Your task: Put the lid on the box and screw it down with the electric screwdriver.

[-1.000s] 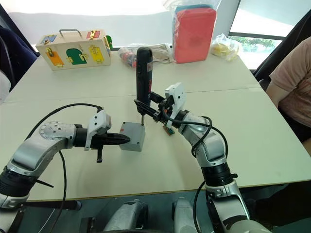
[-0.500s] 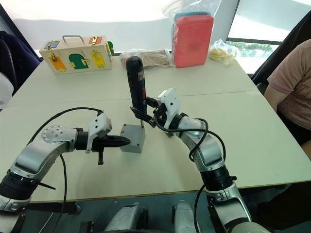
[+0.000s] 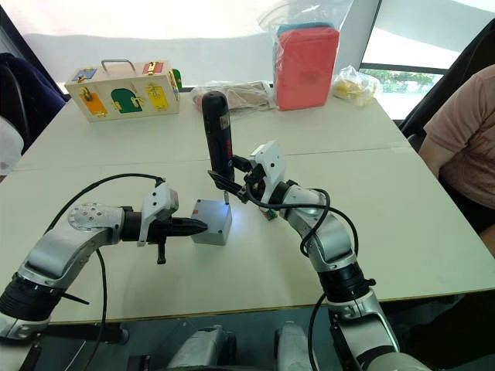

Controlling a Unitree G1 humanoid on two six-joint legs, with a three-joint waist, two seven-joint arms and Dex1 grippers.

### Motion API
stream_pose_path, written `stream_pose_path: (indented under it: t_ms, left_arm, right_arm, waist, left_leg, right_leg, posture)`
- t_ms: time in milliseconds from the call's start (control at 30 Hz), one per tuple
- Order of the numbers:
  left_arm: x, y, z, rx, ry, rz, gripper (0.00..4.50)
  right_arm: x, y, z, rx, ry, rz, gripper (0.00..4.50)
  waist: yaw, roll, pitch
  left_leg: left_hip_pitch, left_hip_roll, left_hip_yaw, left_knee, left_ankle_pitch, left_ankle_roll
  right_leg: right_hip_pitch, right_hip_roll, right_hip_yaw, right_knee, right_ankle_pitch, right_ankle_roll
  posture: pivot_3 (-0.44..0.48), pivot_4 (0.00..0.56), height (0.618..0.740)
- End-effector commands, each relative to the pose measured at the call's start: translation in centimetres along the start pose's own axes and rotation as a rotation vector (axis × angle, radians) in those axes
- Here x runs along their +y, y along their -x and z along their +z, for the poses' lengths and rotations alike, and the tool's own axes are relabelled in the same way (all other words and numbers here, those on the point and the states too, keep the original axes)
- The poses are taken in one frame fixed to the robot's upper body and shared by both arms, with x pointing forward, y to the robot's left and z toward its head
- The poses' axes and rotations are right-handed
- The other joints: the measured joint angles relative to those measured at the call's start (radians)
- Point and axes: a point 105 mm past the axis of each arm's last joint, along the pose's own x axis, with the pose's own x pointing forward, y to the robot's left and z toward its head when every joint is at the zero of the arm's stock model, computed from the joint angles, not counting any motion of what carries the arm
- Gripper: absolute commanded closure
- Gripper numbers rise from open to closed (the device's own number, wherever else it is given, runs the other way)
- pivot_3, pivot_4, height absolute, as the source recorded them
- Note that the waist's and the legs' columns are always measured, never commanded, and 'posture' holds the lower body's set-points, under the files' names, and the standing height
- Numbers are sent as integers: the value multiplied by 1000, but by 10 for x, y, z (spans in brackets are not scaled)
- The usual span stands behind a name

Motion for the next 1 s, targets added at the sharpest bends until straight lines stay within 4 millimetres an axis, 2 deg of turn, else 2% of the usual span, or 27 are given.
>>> stream_pose_path:
  t_ms: [33, 100, 233, 300, 367, 467, 500, 567, 667, 800, 900, 1000]
  left_arm:
    - [3, 0, -9, 30, 45, 18, 4500]
    - [12, 8, -3, -3, 66, 49, 4500]
    - [22, 26, 24, -109, 99, 62, 4500]
    - [25, 34, 38, -158, 102, 70, 4500]
    - [24, 39, 52, -188, 87, 68, 4500]
    - [9, 44, 73, -201, 21, 25, 4500]
    - [-2, 42, 75, -184, -10, -5, 4500]
    - [-19, 36, 75, -152, -55, -52, 4500]
    - [-33, 30, 72, -118, -93, -88, 4500]
    - [-36, 19, 65, -127, -78, -96, 4500]
    - [-37, 13, 58, -114, -76, -99, 4500]
    - [-37, 11, 58, -120, -71, -98, 4500]
  right_arm:
    - [-6, 1, 7, 18, 19, 7, 2682]
    - [-8, 0, 53, -94, 70, 46, 2682]
    - [-23, 8, 115, -175, 77, 57, 2682]
    - [-37, 14, 130, -141, 33, 32, 2682]
    - [-49, 23, 132, -38, -38, 14, 2682]
    - [-73, 49, 118, 214, -139, -75, 2682]
    - [-86, 64, 102, 353, -217, -149, 2682]
    - [-99, 93, 76, 551, -351, -247, 2682]
    - [-104, 121, 50, 720, -445, -311, 2682]
    - [-111, 150, 7, 926, -583, -414, 2682]
    - [-111, 158, -8, 1012, -671, -441, 2682]
    - [-117, 160, -12, 1029, -702, -460, 2682]
  waist:
    - [0, 0, 0]
    - [0, 1, 1]
    - [0, 1, 12]
    - [0, -1, 13]
    - [1, -1, 13]
    - [-1, -1, 14]
    - [-1, -1, 14]
    - [1, -1, 14]
    - [1, 1, 15]
    - [-9, 3, 17]
    - [-6, 4, 18]
    - [-2, 6, 21]
  left_leg:
    - [0, 0, 0, 0, 0, 0]
    - [-2, 0, 0, 0, 0, 0]
    - [-10, 0, -1, 1, 0, 0]
    - [-21, -1, -1, 3, 1, -2]
    - [-28, -1, -1, 5, 6, -10]
    - [-30, -1, -1, 3, 6, -9]
    - [-31, -1, -1, 3, 6, -9]
    - [-32, -2, 0, 3, 4, -7]
    - [-33, -2, 1, 4, 1, -1]
    - [-35, -2, 2, 4, 2, -2]
    - [-35, -1, 3, 4, 2, -2]
    - [-36, -1, 3, 6, 2, -2]
  right_leg:
    - [0, 0, 0, 0, 0, 0]
    - [-1, 0, 0, 0, 0, 0]
    - [-6, 0, 0, 1, 0, 0]
    - [-17, 0, 0, 4, 1, 0]
    - [-25, -2, -1, 7, 1, 0]
    - [-26, -3, -1, 3, 1, 0]
    - [-25, -3, 0, 2, 1, 0]
    - [-25, -5, 0, 0, 1, 0]
    - [-25, -6, 0, -2, 1, 0]
    - [-28, -5, 1, 0, 1, 0]
    - [-29, -5, 1, 1, 1, -1]
    - [-29, -5, 0, 2, 1, -1]
  posture:
    - [0, 150, 740]
    - [0, 150, 740]
    - [0, 150, 740]
    - [0, 150, 740]
    - [0, 150, 740]
    - [0, 150, 740]
    - [0, 150, 740]
    - [0, 150, 740]
    - [0, 150, 740]
    - [0, 150, 740]
    - [0, 150, 740]
    - [0, 150, 740]
